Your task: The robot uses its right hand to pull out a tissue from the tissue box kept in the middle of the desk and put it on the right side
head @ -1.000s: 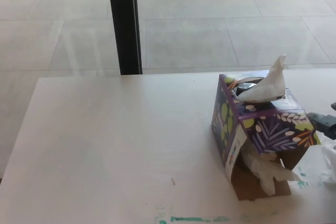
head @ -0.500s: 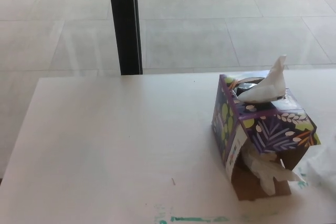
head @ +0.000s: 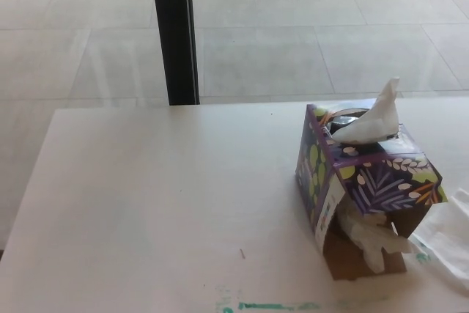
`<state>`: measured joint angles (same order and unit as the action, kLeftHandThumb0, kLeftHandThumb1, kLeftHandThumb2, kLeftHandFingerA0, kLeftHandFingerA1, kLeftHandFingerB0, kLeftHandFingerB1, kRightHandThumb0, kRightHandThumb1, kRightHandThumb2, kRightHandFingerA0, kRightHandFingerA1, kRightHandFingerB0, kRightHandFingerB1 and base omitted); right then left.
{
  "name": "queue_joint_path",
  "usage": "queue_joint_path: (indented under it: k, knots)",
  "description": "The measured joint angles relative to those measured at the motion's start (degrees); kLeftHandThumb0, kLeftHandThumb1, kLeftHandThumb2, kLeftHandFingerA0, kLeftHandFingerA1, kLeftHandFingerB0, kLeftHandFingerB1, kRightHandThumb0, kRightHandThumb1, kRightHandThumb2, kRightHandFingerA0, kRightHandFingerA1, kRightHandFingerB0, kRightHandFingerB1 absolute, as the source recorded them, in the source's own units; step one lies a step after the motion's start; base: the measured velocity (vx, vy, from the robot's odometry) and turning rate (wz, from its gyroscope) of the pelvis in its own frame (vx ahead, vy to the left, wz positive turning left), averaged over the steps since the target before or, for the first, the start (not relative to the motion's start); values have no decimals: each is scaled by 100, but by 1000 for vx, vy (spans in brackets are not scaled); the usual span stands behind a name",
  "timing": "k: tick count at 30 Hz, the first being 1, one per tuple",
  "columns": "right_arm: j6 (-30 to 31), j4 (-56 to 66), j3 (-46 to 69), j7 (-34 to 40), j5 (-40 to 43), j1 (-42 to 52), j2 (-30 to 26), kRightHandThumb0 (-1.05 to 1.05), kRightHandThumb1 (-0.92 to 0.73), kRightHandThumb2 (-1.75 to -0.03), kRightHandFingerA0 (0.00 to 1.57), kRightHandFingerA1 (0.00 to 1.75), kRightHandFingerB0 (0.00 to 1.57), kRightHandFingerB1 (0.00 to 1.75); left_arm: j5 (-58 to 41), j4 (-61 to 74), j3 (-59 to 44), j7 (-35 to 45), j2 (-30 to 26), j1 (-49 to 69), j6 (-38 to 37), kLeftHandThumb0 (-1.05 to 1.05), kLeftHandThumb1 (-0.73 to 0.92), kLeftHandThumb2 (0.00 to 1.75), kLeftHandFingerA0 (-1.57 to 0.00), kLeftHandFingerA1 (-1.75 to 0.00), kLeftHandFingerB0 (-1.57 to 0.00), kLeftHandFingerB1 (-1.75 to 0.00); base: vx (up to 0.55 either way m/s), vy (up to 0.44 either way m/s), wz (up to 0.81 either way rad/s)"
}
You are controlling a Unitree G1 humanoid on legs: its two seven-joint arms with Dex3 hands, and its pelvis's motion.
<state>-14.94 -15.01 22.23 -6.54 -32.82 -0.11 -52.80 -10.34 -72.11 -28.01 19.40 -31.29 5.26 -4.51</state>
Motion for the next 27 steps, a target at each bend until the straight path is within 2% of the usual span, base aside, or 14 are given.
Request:
queue_joint_path:
  k: [2,3,4,5,8,9,10,12,14,17,19,21,22,27]
  knots:
    - [20,-344,275,100,107,120,190,-96,-86,-61,6,110,0,84,1,-1,0,-1,0,6,0,-58,85,65,-55,-62,-52,-46,0,0,0]
    - [23,-487,368,128,149,158,260,-42,-34,-102,18,69,6,60,1,-1,0,-1,0,7,0,-58,84,65,-55,-62,-52,-46,0,0,0]
    - [23,-728,506,173,218,207,378,-96,-81,-56,2,136,0,101,1,-1,1,0,0,6,0,-57,85,65,-56,-62,-52,-46,0,0,0]
    - [23,-855,570,193,252,219,441,-94,-62,-108,21,87,7,75,1,-1,1,0,0,3,0,-56,85,65,-55,-64,-52,-48,0,0,0]
    - [24,-1422,845,318,412,249,742,-92,-85,-60,14,123,0,92,0,0,1,0,0,-13,1,-56,85,65,-56,-65,-53,-48,0,0,0]
    - [33,-1687,976,376,484,249,886,-92,-65,-111,28,85,14,73,1,-1,1,0,1,-16,1,-57,86,65,-56,-63,-51,-46,0,0,0]
    - [46,-1847,1061,421,535,246,980,-86,-84,-61,29,117,9,86,0,0,1,0,0,-20,1,-57,87,65,-56,-62,-51,-45,0,0,0]
    - [90,-2171,1257,511,645,237,1176,-90,-60,-110,48,101,21,76,1,0,1,-1,0,-21,1,-57,86,65,-54,-62,-53,-47,0,0,0]
    - [161,-2530,1498,623,787,229,1428,-97,-76,-61,44,134,19,96,4,-1,7,-1,0,-16,1,-57,86,65,-56,-64,-56,-48,0,0,0]
    - [267,-2981,1811,708,997,220,1721,-90,-58,-109,48,98,20,77,9,-4,24,-6,1,-8,3,-55,86,65,-56,-62,-52,-48,0,0,0]
    - [322,-3188,2014,709,1147,209,1899,-91,-76,-65,40,118,17,90,10,-15,26,-12,1,-3,7,-54,86,65,-55,-62,-52,-49,0,0,0]
    - [378,-3318,2170,709,1278,208,2051,-84,-60,-112,70,103,32,79,9,-28,26,-20,1,-2,8,-54,86,65,-56,-62,-54,-48,0,0,0]
    - [410,-3394,2256,708,1349,205,2137,-81,-74,-69,91,104,34,93,9,-33,26,-25,1,-2,8,-55,86,65,-53,-62,-50,-48,0,0,0]
    - [546,-3679,2620,676,1709,149,2605,-77,-72,-71,104,89,68,78,10,-75,25,-71,1,-6,10,-56,84,64,-57,-63,-56,-48,0,0,0]
